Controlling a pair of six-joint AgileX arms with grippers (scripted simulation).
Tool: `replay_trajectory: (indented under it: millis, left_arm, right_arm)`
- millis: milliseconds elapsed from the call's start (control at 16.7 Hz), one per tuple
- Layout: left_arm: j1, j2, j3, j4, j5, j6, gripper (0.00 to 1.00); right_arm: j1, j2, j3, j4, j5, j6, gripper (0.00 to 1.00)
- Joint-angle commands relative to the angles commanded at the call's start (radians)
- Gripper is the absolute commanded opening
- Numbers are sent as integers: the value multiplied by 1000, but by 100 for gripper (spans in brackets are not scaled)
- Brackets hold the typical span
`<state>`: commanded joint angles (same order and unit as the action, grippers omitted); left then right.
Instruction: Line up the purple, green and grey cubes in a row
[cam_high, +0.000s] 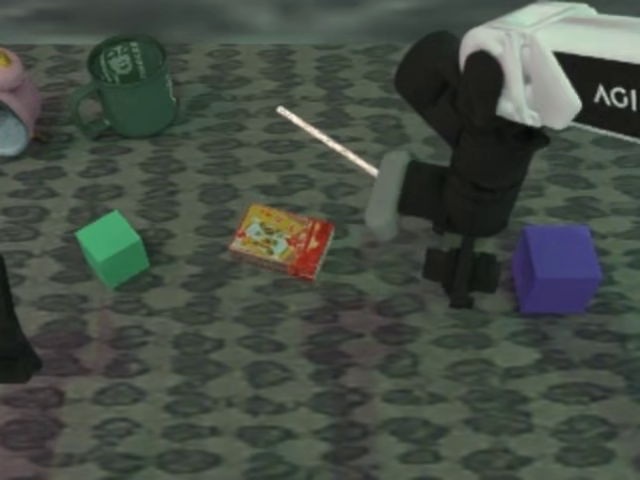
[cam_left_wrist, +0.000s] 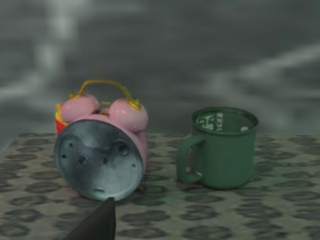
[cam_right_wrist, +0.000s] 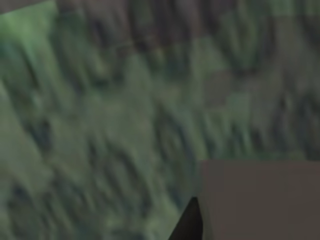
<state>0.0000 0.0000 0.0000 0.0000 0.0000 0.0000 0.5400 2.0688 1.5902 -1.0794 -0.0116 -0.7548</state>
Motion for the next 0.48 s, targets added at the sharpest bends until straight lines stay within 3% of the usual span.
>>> replay_trajectory:
  millis: [480]
  left_arm:
    - [0, 0, 0, 0, 0, 0, 100]
  right_arm:
    - [126, -161, -152, -13, -6, -145, 0]
